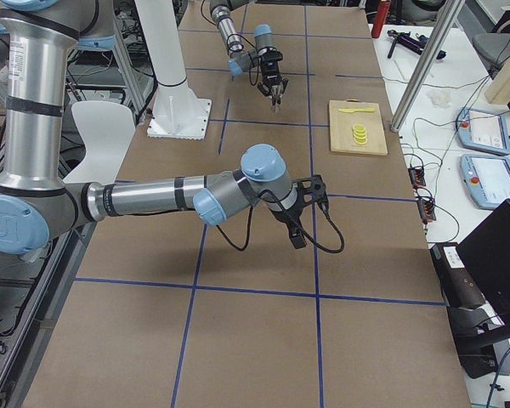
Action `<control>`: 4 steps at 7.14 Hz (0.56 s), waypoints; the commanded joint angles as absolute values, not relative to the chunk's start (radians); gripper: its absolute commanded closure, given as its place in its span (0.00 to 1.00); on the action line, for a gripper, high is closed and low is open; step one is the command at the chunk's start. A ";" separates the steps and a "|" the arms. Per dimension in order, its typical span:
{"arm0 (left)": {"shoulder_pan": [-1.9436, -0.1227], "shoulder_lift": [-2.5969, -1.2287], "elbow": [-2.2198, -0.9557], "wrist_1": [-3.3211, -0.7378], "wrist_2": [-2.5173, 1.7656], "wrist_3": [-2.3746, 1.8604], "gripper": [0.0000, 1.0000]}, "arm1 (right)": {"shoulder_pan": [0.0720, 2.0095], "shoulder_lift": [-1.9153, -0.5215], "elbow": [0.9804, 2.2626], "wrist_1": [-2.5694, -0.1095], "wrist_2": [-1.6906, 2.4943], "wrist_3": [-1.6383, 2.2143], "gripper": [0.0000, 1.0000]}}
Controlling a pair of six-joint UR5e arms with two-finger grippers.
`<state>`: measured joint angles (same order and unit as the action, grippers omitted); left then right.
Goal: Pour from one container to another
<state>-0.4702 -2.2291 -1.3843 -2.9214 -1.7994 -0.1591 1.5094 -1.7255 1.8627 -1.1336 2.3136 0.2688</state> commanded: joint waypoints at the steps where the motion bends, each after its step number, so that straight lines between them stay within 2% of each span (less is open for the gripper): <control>1: -0.471 -2.238 -1.373 -2.930 -1.841 -0.098 1.00 | 1.509 -1.724 1.865 -1.134 2.315 0.281 0.00; 4: -0.476 -2.233 -1.373 -2.935 -1.829 -0.101 1.00 | 1.464 -1.717 1.945 -1.103 2.312 0.534 0.00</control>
<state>-0.4740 -2.2352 -1.3734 -2.9337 -1.8318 -0.1006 1.4979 -1.7196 1.8962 -1.1251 2.3169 0.3900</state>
